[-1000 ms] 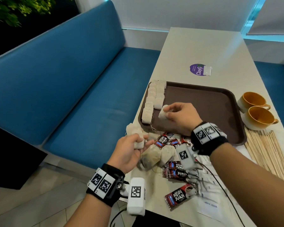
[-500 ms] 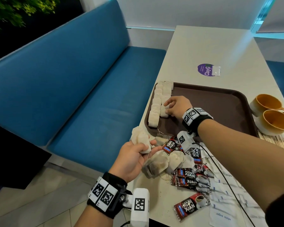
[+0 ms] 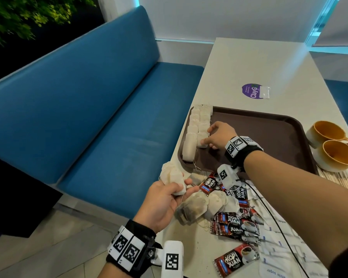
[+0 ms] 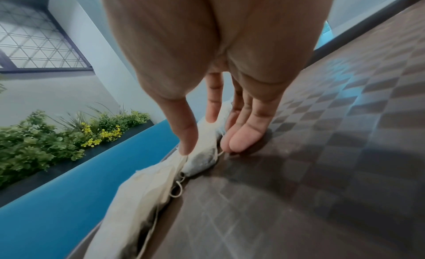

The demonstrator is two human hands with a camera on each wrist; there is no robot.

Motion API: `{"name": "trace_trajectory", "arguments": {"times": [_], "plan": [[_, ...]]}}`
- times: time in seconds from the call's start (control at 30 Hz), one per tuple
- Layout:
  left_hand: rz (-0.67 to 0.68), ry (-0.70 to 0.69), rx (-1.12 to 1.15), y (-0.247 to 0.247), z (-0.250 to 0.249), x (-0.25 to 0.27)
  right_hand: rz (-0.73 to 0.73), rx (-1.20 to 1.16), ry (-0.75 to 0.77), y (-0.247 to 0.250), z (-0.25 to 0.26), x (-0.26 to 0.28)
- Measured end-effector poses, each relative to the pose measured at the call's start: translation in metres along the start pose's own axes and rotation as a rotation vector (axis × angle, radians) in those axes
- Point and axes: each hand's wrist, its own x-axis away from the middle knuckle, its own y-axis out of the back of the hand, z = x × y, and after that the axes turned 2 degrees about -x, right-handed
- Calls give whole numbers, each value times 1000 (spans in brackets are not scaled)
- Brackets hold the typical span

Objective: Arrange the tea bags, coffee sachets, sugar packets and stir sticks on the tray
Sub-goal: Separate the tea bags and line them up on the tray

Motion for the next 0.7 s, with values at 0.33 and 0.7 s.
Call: {"name": "trace_trajectory", "arguments": {"times": [0.33,0.7], "plan": [[-13,-7,-20,-3,-1,0,-13,178,43,-1,1,4],[3,-42,-22,-12,-3,6,10,32,182,17,12,32]]}}
